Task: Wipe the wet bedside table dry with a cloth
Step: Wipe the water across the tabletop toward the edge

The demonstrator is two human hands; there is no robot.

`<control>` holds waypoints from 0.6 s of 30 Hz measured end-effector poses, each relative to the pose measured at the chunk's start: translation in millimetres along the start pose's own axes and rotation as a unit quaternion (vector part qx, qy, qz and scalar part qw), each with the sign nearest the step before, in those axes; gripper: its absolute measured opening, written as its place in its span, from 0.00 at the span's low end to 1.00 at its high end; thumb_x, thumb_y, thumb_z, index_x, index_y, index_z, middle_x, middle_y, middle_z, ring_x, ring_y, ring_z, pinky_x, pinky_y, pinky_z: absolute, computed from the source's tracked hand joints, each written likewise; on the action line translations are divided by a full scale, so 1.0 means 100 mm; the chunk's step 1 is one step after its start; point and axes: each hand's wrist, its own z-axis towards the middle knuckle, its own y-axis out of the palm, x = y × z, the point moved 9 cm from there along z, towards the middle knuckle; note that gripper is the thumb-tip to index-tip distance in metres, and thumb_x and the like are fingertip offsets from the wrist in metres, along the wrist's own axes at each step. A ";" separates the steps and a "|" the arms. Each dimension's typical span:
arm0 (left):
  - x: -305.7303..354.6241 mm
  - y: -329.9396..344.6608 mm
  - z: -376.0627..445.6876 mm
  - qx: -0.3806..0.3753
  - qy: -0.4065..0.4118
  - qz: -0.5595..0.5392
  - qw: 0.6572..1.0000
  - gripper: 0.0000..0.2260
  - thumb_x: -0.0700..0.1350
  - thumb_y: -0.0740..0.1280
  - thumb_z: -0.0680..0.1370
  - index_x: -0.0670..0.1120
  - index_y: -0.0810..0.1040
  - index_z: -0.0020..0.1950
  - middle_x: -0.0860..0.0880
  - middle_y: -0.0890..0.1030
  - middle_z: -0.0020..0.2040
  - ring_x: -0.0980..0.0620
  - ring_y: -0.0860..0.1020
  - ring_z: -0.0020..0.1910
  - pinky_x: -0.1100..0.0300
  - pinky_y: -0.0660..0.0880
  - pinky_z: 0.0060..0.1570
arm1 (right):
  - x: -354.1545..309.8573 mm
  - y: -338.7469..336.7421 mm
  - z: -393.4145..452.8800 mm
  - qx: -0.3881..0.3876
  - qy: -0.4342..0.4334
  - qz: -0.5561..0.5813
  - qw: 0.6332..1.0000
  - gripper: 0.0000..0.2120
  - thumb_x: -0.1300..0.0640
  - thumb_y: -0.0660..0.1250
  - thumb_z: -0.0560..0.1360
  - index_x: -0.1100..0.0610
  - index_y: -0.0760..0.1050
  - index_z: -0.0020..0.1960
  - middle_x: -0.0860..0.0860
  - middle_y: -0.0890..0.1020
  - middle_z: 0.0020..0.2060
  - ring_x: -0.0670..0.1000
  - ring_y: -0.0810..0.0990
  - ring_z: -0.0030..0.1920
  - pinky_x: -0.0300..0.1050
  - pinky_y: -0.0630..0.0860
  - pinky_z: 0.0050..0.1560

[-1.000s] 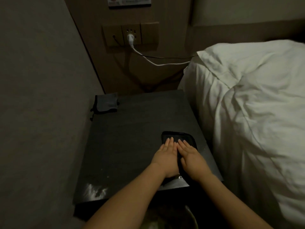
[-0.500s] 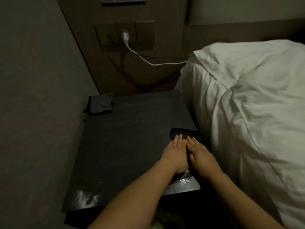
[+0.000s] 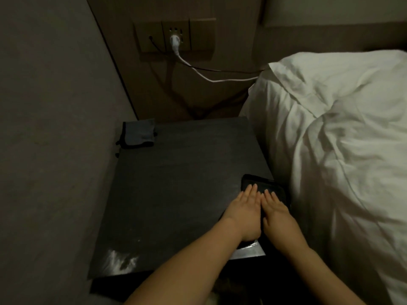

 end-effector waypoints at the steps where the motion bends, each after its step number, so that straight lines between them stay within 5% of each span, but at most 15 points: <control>1: -0.02 0.04 -0.06 -0.001 0.002 -0.002 1.000 0.35 0.46 0.57 0.78 0.37 0.40 0.77 0.39 0.39 0.78 0.45 0.40 0.78 0.54 0.40 0.76 | -0.06 0.04 -0.04 -0.005 0.004 0.002 1.000 0.29 0.65 0.55 0.73 0.63 0.54 0.73 0.60 0.57 0.75 0.58 0.52 0.76 0.45 0.48 0.74; 8: -0.46 0.15 -0.56 0.005 -0.020 -0.035 0.999 0.33 0.47 0.55 0.79 0.39 0.41 0.78 0.41 0.40 0.79 0.47 0.39 0.78 0.55 0.40 0.75 | -0.67 0.27 -0.16 -0.044 -0.007 0.003 0.999 0.29 0.58 0.47 0.73 0.62 0.51 0.74 0.58 0.53 0.76 0.56 0.49 0.76 0.47 0.47 0.75; 18: -1.86 0.24 -1.39 0.009 -0.161 -0.077 0.984 0.34 0.44 0.55 0.78 0.40 0.40 0.78 0.42 0.39 0.79 0.48 0.39 0.78 0.56 0.40 0.76 | -2.17 0.85 0.26 -0.107 -0.152 -0.020 0.982 0.38 0.54 0.35 0.65 0.62 0.49 0.75 0.61 0.52 0.76 0.60 0.48 0.76 0.49 0.47 0.75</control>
